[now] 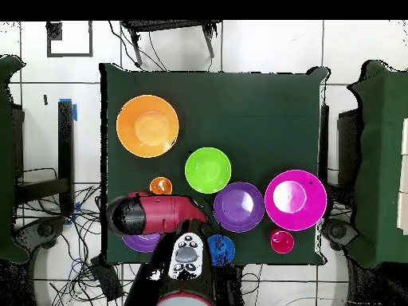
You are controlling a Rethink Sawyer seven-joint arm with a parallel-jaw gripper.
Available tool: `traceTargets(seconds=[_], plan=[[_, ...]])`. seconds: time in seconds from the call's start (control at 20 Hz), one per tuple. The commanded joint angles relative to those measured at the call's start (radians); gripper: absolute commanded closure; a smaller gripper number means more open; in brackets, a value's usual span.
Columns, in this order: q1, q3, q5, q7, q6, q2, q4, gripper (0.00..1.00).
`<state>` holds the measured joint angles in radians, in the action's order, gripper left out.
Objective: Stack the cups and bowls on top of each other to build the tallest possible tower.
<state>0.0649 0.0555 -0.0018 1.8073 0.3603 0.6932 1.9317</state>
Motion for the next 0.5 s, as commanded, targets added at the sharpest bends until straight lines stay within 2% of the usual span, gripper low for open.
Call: traceTargets(seconds=[0.05,0.3,0.5], plan=[[0.002,-0.024,-0.005,0.123,-0.004,-0.096,-0.117,0.00],[-0.010,-0.030,-0.008,0.079,0.072,-0.121,-0.224,0.00],[-0.037,-0.054,-0.013,0.045,0.092,-0.144,-0.265,0.00]])
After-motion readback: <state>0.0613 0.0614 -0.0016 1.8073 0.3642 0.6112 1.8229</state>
